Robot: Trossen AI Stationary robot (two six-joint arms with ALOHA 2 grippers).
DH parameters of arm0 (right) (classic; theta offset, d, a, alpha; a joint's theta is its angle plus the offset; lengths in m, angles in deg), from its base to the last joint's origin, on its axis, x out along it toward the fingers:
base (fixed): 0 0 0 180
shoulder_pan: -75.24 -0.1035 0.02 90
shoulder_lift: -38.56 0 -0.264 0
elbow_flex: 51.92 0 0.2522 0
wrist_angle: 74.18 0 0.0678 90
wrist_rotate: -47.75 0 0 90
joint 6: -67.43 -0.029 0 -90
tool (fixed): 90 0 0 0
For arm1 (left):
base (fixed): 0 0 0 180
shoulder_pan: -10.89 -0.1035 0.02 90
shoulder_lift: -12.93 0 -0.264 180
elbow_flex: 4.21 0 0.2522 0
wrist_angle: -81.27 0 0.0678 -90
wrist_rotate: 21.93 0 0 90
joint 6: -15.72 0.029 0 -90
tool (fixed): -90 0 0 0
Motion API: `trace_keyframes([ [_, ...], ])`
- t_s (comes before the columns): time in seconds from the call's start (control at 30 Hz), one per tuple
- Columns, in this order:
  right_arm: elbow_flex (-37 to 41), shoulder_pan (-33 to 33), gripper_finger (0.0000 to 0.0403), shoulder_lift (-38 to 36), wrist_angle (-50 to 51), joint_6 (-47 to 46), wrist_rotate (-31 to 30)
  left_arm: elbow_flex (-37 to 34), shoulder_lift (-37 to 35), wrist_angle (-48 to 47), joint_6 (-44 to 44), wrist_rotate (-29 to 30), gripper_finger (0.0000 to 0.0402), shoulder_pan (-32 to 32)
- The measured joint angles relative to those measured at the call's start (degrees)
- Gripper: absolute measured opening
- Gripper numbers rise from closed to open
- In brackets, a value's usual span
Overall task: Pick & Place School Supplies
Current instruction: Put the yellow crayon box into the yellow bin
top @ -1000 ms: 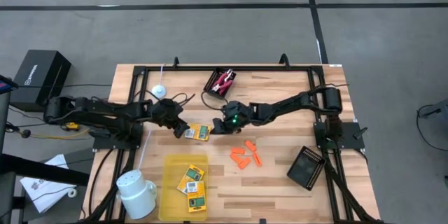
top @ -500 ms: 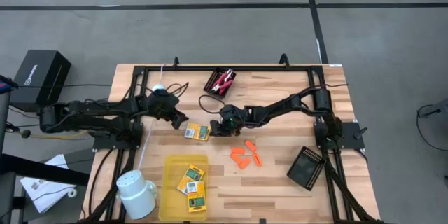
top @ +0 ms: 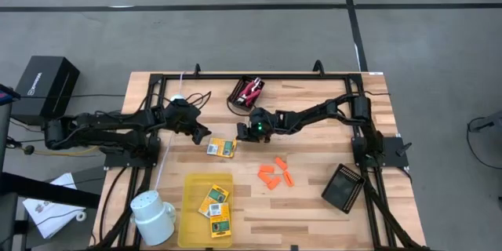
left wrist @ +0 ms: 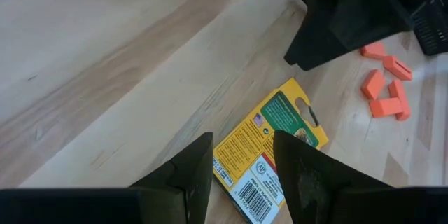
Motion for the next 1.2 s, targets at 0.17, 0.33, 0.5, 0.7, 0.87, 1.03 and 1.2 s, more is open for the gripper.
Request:
trace_keyframes([
  [0.17, -0.23, -0.71, 0.0143, 0.0, 0.07, -0.01, 0.14, 0.0, 0.0, 0.0, 0.0, -0.02, 0.0145, 0.0],
  [0.33, -2.42, -1.81, 0.0143, 1.59, -0.32, -0.25, 0.0, 0.0, 0.02, 0.04, 0.0, -0.03, 0.0145, 0.0],
  [0.5, -7.2, -2.1, 0.0143, 5.35, 0.21, -0.69, 1.53, 0.0, 0.02, 0.07, -0.04, -0.64, 0.0145, 0.0],
  [0.7, -15.04, -1.99, 0.0143, 10.12, 0.79, 0.4, 3.93, 0.0, 0.02, -0.35, -0.27, -1.44, 0.0145, 0.02],
  [0.87, -18.49, -1.67, 0.0116, 11.1, 5.84, 2.98, 4.62, 0.0, 0.02, -0.51, -0.26, -1.44, 0.0145, 0.01],
  [1.03, -18.6, -1.65, 0.0041, 11.08, 6.95, 4.92, 4.77, 0.0, 0.02, -0.59, -0.07, -1.42, 0.0145, 0.0],
  [1.2, -18.6, -1.66, 0.0004, 11.08, 6.67, 6.99, 5.01, 0.0, 0.02, -0.63, 0.02, -1.37, 0.0145, 0.01],
])
